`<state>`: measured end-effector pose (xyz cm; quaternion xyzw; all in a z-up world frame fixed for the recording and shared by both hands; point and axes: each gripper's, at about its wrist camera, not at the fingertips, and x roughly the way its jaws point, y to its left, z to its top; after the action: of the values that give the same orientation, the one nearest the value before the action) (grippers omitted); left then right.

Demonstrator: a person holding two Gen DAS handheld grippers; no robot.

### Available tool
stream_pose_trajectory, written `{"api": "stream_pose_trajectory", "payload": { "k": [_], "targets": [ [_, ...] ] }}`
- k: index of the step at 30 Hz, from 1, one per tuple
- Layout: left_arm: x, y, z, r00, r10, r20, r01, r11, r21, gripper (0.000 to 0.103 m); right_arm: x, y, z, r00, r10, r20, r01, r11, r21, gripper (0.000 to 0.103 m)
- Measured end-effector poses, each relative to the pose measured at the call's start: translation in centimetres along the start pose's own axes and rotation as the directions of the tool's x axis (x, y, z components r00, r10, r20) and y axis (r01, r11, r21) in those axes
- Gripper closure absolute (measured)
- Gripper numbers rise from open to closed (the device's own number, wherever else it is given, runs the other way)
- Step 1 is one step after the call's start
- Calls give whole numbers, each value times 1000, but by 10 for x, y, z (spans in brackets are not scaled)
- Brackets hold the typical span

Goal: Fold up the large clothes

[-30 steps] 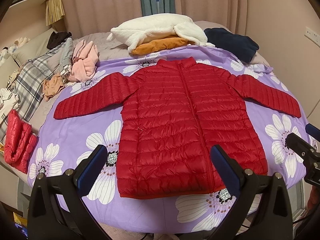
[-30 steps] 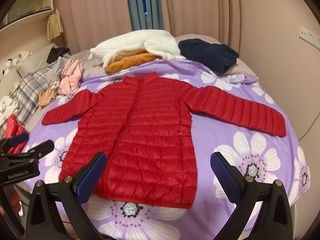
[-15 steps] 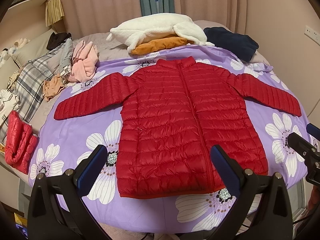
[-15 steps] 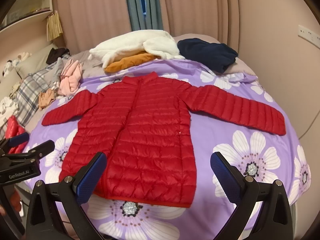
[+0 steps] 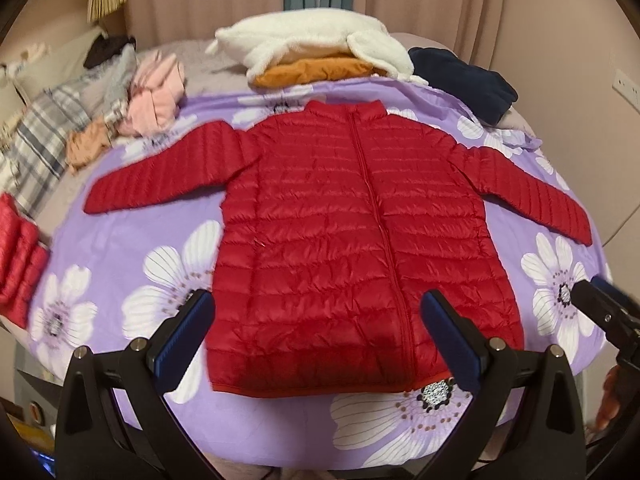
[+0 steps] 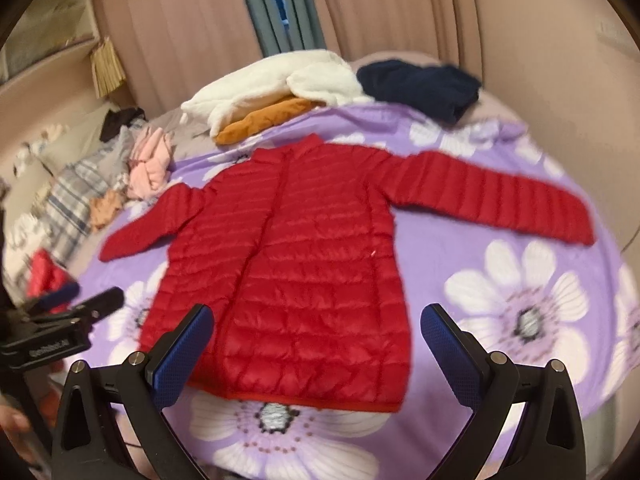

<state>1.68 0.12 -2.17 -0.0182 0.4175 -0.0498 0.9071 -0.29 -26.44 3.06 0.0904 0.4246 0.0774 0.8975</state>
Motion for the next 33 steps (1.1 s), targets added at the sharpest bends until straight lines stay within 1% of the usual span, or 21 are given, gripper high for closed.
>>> {"api": "stream_pose_trajectory", "payload": {
  "k": [1, 2, 3, 4, 5, 6, 7, 10, 12, 13, 16, 17, 18, 19, 21, 23, 26, 28, 30, 33],
  "targets": [
    [7, 2, 0, 999, -38, 9, 38, 999, -22, 0, 4, -7, -1, 1000, 26, -8, -25, 999, 37, 1],
    [11, 4, 0, 997, -77, -7, 77, 995, -56, 0, 9, -13, -2, 999, 49, -18, -48, 996, 73, 1],
    [16, 7, -1, 996, -92, -12, 92, 994, -65, 0, 13, -20, -3, 996, 82, -28, -78, 990, 119, 1],
    [23, 9, -2, 992, -123, -21, 121, 989, -85, 0, 17, -30, -4, 993, 113, -30, -106, 980, 170, 1],
    [29, 11, -3, 990, -138, -17, 136, 987, -86, 0, 20, -43, -4, 991, 136, -17, -129, 966, 224, 1],
    [34, 13, -3, 987, -157, -26, 153, 983, -100, 0, 24, -55, -4, 990, 143, 9, -140, 959, 248, 1],
    [41, 14, -4, 985, -170, -38, 165, 980, -113, 0, 27, -69, -4, 988, 151, 24, -152, 943, 296, 1],
    [50, 15, -4, 979, -198, -53, 189, 972, -137, 0, 35, -116, -4, 984, 150, 99, -179, 884, 432, 1],
    [57, 15, -2, 975, -211, -65, 200, 969, -146, 0, 39, -145, -3, 984, 115, 139, -170, 851, 498, 1],
    [60, 16, -2, 975, -206, -84, 192, 970, -147, 0, 41, -162, -1, 979, 98, 177, -178, 835, 521, 1],
    [67, 17, 0, 973, -194, -125, 176, 974, -145, 0, 46, -195, 4, 983, 36, 178, -135, 800, 585, 1],
    [68, 17, 2, 973, -193, -125, 175, 974, -143, 0, 49, -208, 5, 980, 32, 197, -145, 790, 596, 1],
    [70, 17, 4, 974, -194, -117, 177, 974, -141, 0, 52, -220, 8, 981, 16, 195, -136, 773, 620, 1],
    [71, 16, 7, 974, -195, -114, 178, 974, -139, 0, 55, -224, 6, 983, 3, 181, -119, 766, 632, 1],
    [76, 14, 12, 977, -184, -111, 170, 977, -131, 0, 61, -242, 9, 979, 1, 205, -136, 749, 648, 1],
    [81, 11, 16, 979, -172, -114, 157, 980, -124, 0, 65, -254, 14, 978, -26, 208, -123, 732, 670, 1],
    [90, 8, 19, 977, -175, -126, 159, 979, -125, 0, 78, -284, 18, 969, -16, 246, -165, 699, 696, 1],
    [96, 5, 21, 976, -171, -133, 155, 981, -120, 0, 86, -299, 20, 965, -34, 259, -172, 665, 727, 1],
    [100, 2, 23, 978, -160, -137, 145, 983, -111, 0, 88, -310, 23, 954, -46, 297, -199, 646, 737, 1],
    [106, 1, 26, 977, -157, -144, 141, 983, -116, 0, 92, -322, 29, 939, -53, 338, -232, 628, 743, 1]
  ]
}}
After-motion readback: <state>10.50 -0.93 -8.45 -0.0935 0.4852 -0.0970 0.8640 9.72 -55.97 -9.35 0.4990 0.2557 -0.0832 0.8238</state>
